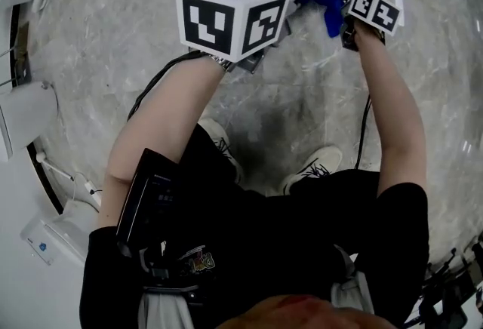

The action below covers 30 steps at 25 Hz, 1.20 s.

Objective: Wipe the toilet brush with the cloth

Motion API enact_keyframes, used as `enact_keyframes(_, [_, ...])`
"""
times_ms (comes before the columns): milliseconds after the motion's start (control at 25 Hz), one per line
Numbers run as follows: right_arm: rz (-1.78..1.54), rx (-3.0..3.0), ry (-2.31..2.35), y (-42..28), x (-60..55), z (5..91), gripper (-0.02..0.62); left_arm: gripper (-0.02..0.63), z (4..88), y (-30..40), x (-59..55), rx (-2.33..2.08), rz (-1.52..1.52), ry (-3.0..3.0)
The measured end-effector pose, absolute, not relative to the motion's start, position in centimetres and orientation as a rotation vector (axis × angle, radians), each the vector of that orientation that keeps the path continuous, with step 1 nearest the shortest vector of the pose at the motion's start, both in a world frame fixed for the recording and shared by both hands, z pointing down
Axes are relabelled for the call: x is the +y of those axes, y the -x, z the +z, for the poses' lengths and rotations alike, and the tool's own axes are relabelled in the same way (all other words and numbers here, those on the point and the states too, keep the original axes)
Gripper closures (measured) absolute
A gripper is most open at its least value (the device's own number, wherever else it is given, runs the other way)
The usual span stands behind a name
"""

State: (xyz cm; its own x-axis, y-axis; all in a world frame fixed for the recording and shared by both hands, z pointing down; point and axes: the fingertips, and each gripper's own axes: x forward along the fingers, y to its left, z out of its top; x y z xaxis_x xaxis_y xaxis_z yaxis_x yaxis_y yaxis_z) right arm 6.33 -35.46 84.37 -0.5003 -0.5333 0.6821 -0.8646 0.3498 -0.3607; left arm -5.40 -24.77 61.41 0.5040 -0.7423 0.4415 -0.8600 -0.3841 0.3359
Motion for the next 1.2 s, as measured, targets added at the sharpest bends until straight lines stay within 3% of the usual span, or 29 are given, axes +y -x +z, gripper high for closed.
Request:
enact_keyframes(200, [0.784,-2.269,-1.212,-1.8,-38.6,81.5,0.494,0.514,61.6,6.9,-25.6,-1.307,0.192,-2.158])
enact_keyframes(360, [0.937,-2.24,-1.335,-3.3,-40.1,79.5,0.495,0.493,60.9,7.3,-25.8,-1.301,0.143,-2.175])
enact_keyframes(520, [0.762,-2.136,-1.146,-6.7,-36.4,81.4,0.494,0.508,60.9,8.6,-26.9,-1.336,0.069,-2.105])
enact_keyframes(680, [1.158,-2.149,-1.409,-12.0,-34.5,82.7,0.495,0.516,60.9,10.5,-28.3,-1.373,-0.058,-2.054])
enact_keyframes(760, [1.337,-2.228,-1.311,-11.7,-32.1,82.2,0.497,0.507,60.9,10.6,-28.4,-1.348,-0.135,-2.017])
enact_keyframes(960, [1.076,-2.231,-1.034,-11.1,-27.3,82.9,0.495,0.505,60.5,10.7,-28.4,-1.334,-0.193,-2.004])
enact_keyframes(1200, [1.041,-2.284,-1.065,-6.3,-34.9,82.6,0.495,0.48,57.5,11.8,-27.0,-1.372,-0.198,-2.112])
